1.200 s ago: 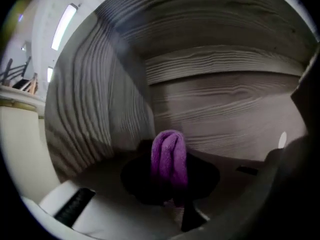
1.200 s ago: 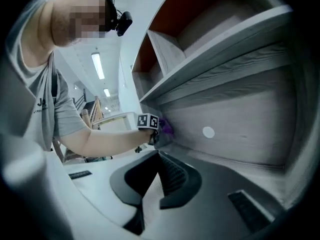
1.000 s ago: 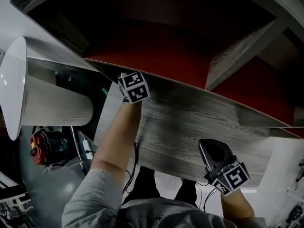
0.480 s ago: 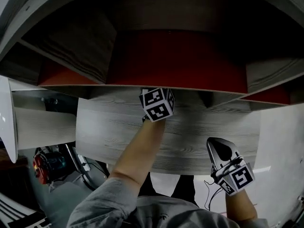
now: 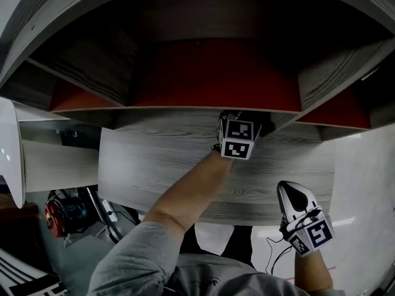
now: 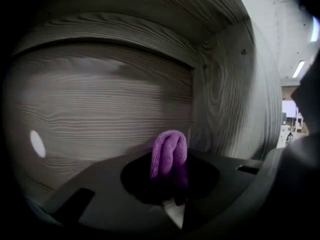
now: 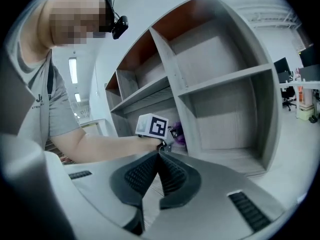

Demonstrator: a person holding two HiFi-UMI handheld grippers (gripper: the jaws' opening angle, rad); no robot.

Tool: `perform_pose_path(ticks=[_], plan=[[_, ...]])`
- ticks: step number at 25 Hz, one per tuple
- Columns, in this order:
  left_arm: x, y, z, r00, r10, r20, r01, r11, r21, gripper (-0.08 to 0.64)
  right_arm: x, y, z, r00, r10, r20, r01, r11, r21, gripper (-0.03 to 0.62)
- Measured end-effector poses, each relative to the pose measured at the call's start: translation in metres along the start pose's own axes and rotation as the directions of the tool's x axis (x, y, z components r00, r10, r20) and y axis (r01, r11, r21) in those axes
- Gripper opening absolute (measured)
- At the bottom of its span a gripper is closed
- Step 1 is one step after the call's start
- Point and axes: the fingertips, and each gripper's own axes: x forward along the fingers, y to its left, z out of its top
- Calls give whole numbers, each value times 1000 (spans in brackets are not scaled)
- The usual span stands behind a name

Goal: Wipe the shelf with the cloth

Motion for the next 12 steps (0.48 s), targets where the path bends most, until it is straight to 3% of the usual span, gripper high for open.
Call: perform_pose_path(ticks=[3,5,8,10,12], plan=[[-53,102,-29,989,143,-50,-143,990,3,83,33,29,4,998,61,-10,-61,998,-28,21],[-102,195,-56,951,288,-114,-287,957,27,83,63,59,6,993,114,-25,-115,992,-44,21],[-173,325,-78,851,489,-191,-470,872,140,83,108,112,11,978,200,-50,-204,976,-73,21],[-204,386,-79,783,579,-226,-542,814,207,83,132,145,15,966,249,-66,-254,963,-85,21],[-222,431,-84,719,637,-278,-601,771,213,83,152,172,19,954,289,-83,-296,950,-96,21]])
